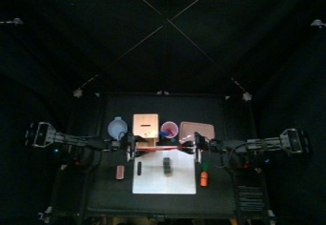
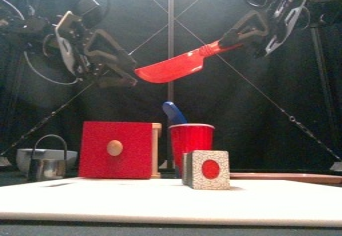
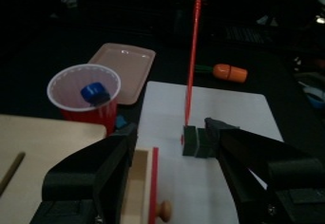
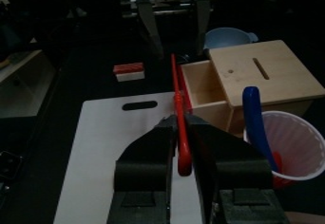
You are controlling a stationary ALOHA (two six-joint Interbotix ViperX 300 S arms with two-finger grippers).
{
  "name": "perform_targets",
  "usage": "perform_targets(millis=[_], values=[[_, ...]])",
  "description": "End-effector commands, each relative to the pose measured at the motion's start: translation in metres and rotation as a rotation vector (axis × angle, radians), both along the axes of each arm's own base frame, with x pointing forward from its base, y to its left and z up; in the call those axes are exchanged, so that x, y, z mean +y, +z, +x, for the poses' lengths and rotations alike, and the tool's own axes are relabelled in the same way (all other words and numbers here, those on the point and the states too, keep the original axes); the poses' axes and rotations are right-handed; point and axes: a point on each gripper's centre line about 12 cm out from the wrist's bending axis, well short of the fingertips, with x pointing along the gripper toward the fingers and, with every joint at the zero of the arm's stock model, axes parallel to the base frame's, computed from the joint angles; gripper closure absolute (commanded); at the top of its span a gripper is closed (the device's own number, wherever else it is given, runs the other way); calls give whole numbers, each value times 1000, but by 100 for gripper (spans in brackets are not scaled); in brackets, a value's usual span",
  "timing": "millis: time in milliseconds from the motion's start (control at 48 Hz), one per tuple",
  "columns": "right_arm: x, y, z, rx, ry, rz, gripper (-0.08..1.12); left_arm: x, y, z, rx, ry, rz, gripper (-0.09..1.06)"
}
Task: Place sushi on board then cut the sushi with the knife then place the pieces on the plate
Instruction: Grasp knife edge with left hand
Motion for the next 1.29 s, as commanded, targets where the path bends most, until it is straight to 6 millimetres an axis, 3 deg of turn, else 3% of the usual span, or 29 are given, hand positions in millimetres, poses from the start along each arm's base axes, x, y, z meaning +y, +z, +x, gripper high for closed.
perform_targets(millis=[21,271,604,1083,1292], values=[[0,13,3,-40,-3,2,52,-1,4,21,-2,-36,55,5],[-1,9,2,-30,-5,3,52,-2,9,36,-14,-51,73,8],[-2,8,2,-27,-8,3,52,-2,4,36,0,-52,74,30],[-2,5,3,-17,-9,2,52,-1,0,37,12,-48,69,34],[-3,0,6,2,-13,8,52,-2,1,37,17,-54,75,50]])
